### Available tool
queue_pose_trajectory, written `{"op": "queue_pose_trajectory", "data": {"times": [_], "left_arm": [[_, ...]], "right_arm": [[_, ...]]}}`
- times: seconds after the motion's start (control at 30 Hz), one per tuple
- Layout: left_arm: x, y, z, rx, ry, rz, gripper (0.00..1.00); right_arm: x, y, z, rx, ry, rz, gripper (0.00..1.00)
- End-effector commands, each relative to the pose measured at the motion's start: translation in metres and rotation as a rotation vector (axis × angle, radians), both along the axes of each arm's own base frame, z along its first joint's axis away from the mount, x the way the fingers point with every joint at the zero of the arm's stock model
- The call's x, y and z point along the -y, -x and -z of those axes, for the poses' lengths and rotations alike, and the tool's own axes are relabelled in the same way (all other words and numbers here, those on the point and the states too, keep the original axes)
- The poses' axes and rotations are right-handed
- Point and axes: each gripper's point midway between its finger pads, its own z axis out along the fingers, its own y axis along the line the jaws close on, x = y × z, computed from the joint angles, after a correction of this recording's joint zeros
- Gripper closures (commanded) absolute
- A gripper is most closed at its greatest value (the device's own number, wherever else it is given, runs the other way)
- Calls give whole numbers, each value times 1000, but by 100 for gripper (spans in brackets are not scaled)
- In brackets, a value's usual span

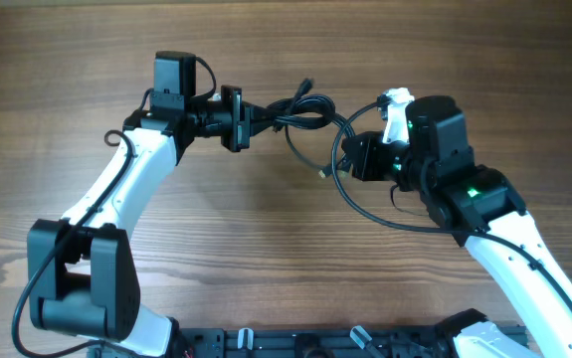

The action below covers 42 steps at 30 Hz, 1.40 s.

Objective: Untangle cables

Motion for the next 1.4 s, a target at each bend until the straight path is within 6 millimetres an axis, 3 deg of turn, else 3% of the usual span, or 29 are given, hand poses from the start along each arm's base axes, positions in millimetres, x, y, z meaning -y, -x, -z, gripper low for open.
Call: {"op": "queue_pose_trajectory", "data": {"times": [0.0,0.1,0.2,0.3,0.4,0.53,0.6,0.67,0.73,0.77,0.8,0.87,0.93,1.03,1.13,1.2,1.37], "left_arm": [[-54,-45,12,235,-267,-161,96],[-89,-64,28,400,-537,-192,96],[-96,-70,28,505,-626,-145,96],[-68,-67,4,793,-553,59,96],[-40,-55,-27,1131,-435,254,96],[-37,-46,-24,1260,-459,362,96],[-37,-45,-22,1284,-471,384,96],[-35,-45,-24,1297,-465,386,96],[-20,-38,-35,1357,-396,411,96],[-12,-35,-39,1383,-374,425,96],[-3,-32,-41,1403,-364,438,96],[8,-27,-41,1404,-343,455,96],[14,-21,-34,1266,-308,434,96],[18,-12,-15,1010,-297,390,96],[26,4,-5,900,-275,416,96],[31,13,0,864,-266,442,96],[38,46,5,886,-189,580,96]], "right_arm": [[9,13,-3,28,70,-82,96],[31,19,3,-23,182,-19,96],[47,20,11,-51,260,34,96],[36,10,-2,16,206,15,96],[5,0,-33,126,50,-80,96],[-6,-18,-64,226,-61,-49,96],[-8,-21,-71,241,-86,-37,96],[-8,-19,-64,214,-79,-41,96],[-4,-15,-44,140,-40,-37,95],[-2,-13,-34,110,-12,-35,93],[1,-10,-20,71,24,-44,83],[6,-5,2,27,107,-86,51],[21,-6,19,-15,201,-40,42],[20,-17,4,66,220,-57,42],[13,-33,-26,193,204,-76,48],[5,-38,-37,264,205,-112,51],[-19,-35,-21,315,299,-255,48]]}}
